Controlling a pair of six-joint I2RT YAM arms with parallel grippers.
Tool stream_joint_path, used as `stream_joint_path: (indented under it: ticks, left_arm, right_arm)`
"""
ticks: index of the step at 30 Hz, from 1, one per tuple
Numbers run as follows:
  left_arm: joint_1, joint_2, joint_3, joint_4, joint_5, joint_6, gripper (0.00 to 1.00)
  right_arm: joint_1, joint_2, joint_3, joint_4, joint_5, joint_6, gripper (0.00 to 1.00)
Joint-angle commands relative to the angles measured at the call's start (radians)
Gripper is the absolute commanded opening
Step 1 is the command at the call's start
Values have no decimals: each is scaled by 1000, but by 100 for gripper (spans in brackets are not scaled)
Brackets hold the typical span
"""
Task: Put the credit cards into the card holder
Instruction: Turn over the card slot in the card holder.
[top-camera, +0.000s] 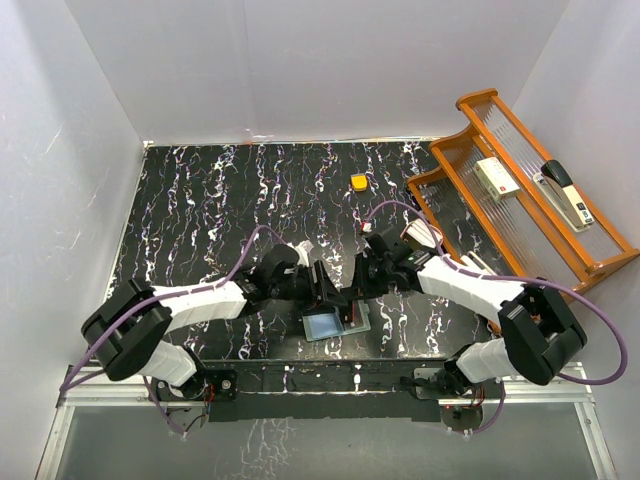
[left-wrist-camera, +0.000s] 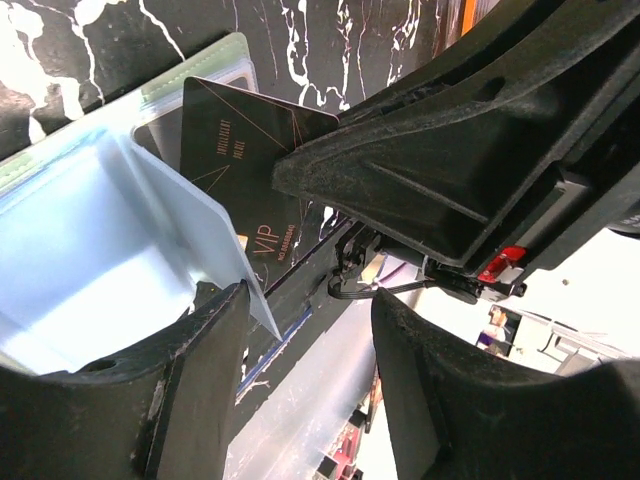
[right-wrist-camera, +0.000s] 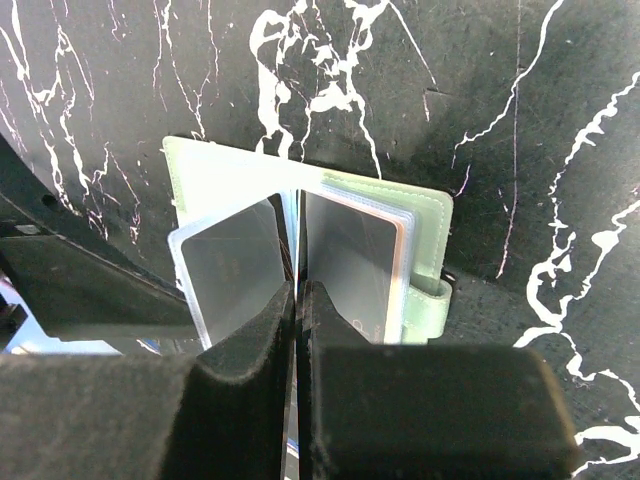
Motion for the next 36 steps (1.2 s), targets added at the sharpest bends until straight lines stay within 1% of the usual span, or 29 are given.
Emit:
stream_joint_path:
  ticks: [1,3,6,10,17,20,24,30,33,36]
  left_arm:
    - [-16,30,56,41,29,15,50]
    - [-17,49,79,33,27,29,50]
    - [-16,86,118,8,16,55,52]
    - [-16,142,155,-7,17,78,52]
    - [-16,185,163,-19,-1,92,50]
    - [-17,178,164,-50,-18,96,49]
    - [-16,119,170,-169,-82,117,49]
    - [-17,9,156,-444,-220,116,50]
    - [-16,-38,105,-505,-253,89,48]
    - [-17,-107,44,-512,-258,65,48]
  right_arm:
    - [2,-36,24,1,24,-19,0]
    - [2,-41,33,-23,32,-26,0]
    - [1,-67,57,-86,107,-31,0]
    - [0,-93,109,-161,166,-42,0]
    - [-3,-136,186,-290,333,-67,0]
    - [-4,-162,207,-320,366,-73,0]
    - [-4,-181,245,-338,360,-102,0]
    - [-3,-165,258,-305,265,-147,0]
    - [-2,-140,249,-278,215,-172,0]
    - [-3,-110,230,-220,101,-211,0]
